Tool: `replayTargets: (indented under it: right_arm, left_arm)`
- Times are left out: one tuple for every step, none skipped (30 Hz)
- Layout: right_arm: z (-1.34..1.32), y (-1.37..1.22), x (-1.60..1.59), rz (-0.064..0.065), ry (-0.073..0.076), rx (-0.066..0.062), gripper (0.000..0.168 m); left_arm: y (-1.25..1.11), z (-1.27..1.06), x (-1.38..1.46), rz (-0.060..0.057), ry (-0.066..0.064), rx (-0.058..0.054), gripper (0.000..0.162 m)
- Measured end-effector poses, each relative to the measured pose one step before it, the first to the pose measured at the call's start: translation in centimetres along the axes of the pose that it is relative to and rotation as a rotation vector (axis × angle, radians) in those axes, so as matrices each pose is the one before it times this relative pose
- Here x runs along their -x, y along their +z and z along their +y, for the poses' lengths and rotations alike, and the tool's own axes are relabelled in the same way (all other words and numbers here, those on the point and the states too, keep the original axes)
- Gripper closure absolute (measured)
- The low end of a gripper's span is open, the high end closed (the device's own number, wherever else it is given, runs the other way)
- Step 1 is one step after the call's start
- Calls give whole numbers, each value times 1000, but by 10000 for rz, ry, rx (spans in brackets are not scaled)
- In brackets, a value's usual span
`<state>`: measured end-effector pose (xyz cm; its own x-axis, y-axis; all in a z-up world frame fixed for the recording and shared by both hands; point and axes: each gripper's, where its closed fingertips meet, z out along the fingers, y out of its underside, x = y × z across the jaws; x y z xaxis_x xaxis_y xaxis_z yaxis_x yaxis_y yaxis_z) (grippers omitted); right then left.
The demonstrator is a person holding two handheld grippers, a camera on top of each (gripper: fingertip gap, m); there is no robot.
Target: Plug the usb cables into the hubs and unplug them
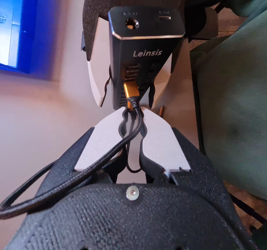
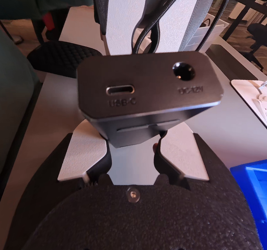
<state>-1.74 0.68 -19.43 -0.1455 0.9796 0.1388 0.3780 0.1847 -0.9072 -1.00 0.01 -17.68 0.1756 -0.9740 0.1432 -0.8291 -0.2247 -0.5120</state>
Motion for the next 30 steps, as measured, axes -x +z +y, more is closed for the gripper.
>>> replayTargets:
  right_arm:
    - [60, -39, 20, 5, 75, 39, 96]
    - [80, -42, -33, 23, 46, 12, 96]
    - [53, -73, -66, 24, 41, -10, 96]
    - [-12, -61, -72, 14, 70, -20, 96]
    - [-47, -42, -41, 15, 46, -40, 96]
    - [-77, -27, -65, 42, 35, -60, 96]
    - [-35, 6, -61, 17, 53, -42, 96]
    - [30, 27, 49, -79, 72, -14, 96]
    - [53, 45, 111, -133, 100, -17, 96]
    - [23, 35, 104, -116, 69, -24, 96]
    - [35, 7, 38, -61, 32, -11, 96]
    - [65, 12, -5, -42, 24, 10, 95]
    - [82, 3, 7, -58, 37, 11, 95]
    - [78, 22, 41, -77, 49, -5, 95]
    - [63, 29, 28, -65, 67, -17, 95]
    - [85, 30, -13, -38, 64, 6, 95]
    - [106, 25, -83, 10, 31, 36, 95]
    - [153, 8, -118, 33, -1, 78, 95]
    - [165, -36, -130, 44, -5, 83, 95]
    - [143, -62, -155, 45, 8, 58, 95]
    - [120, -74, -152, 31, 38, 38, 95]
    - [103, -59, -154, 19, 59, 26, 95]
    - [101, -51, -169, 26, 51, 28, 95]
    - [117, -19, -181, 45, 34, 38, 95]
    - [122, -11, -167, 45, 25, 37, 95]
    - [103, -21, -104, 14, 26, 24, 95]
    - [75, -28, -88, 6, 32, 3, 95]
    - [37, -41, -81, 9, 32, -7, 95]
    - [34, -33, -80, 5, 29, -6, 95]
    - [18, -34, -83, 6, 26, -11, 95]
  left_arm:
    - [56, -65, 57, -35, 70, -20, 148]
    - [102, -31, 73, -24, -9, -43, 148]
    - [77, -93, 76, -13, -44, -133, 148]
    - [47, -93, 81, -19, -47, -170, 148]
    - [25, -77, 27, 32, -75, -189, 148]
    - [49, -55, 45, 35, -137, -212, 148]
    - [75, -13, 111, -27, -127, -224, 148]
    - [86, 75, 172, -88, -74, -191, 147]
    - [157, 267, 97, -51, -63, -63, 147]
    - [230, 484, 111, -49, -40, 67, 147]
    - [274, 532, 39, 15, -26, 75, 147]
    - [322, 512, -9, 68, -89, 58, 147]
    - [344, 434, 42, 34, -93, 17, 147]
    - [337, 271, 21, 30, -84, -65, 147]
    - [319, 276, 19, 30, -83, -22, 147]
    - [330, 349, 101, -33, -11, 37, 147]
    - [358, 489, 264, -137, 49, 104, 147]
    - [392, 671, 387, -177, 76, 181, 147]
    - [470, 783, 366, -123, -4, 183, 147]
    - [544, 742, 207, -5, -84, 119, 147]
    - [559, 686, 160, 6, -92, 84, 147]
    - [525, 566, 149, -22, -48, 27, 147]
    - [430, 435, 70, -18, -13, -28, 147]
    - [311, 346, 22, -47, 13, -46, 143]
    - [164, 327, 44, -125, 59, -16, 139]
    - [46, 291, 72, -204, 154, -26, 135]
    - [-46, 232, 2, -219, 233, -65, 133]
    - [-130, 239, -14, -226, 227, -74, 133]
    - [-147, 265, 101, -288, 149, -48, 134]
    - [-144, 249, 71, -245, 115, -77, 134]
